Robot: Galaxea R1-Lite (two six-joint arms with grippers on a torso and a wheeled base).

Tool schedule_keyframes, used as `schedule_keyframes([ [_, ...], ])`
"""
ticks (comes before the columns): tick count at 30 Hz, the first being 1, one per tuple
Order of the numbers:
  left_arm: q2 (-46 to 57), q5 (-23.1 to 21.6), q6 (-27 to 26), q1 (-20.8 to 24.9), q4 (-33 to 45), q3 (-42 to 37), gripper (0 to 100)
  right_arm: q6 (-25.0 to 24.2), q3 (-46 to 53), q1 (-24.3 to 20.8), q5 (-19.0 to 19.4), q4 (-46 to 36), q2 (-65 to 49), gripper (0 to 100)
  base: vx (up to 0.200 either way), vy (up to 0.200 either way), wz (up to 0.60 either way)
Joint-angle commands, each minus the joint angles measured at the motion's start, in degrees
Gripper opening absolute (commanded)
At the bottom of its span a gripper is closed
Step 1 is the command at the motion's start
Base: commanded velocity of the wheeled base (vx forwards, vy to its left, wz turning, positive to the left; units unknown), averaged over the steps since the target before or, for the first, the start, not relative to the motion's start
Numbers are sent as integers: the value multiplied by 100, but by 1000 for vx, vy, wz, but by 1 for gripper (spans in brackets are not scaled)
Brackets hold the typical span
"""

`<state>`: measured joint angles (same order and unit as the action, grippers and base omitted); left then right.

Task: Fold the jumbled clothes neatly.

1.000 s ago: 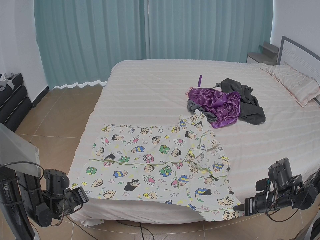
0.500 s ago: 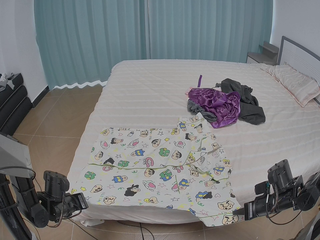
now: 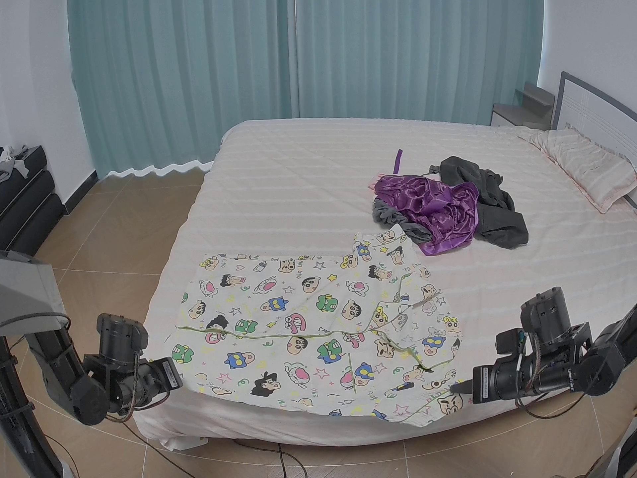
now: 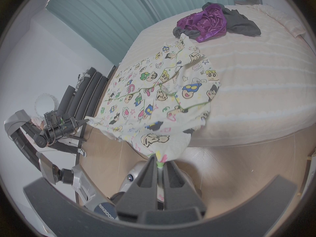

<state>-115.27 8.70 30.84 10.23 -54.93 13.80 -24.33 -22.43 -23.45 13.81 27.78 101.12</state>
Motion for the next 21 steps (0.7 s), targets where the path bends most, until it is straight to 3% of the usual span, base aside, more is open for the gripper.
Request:
schedule_keyframes([
  [1, -127, -71, 36, -161, 800, 967, 0, -160, -587, 148, -19, 43, 778, 0, 0, 0, 0],
  [7, -180, -299, 238, -258, 1494, 1635, 0, -195, -921, 289, -28, 43, 1085, 0, 0, 0, 0],
  [10, -267, -528, 449, -276, 2294, 2267, 0, -195, -1255, 473, -28, 43, 1358, 0, 0, 0, 0],
  [21, -988, -492, 941, -320, 2399, 3059, 0, -450, -1949, 658, -63, 34, 1771, 0, 0, 0, 0],
])
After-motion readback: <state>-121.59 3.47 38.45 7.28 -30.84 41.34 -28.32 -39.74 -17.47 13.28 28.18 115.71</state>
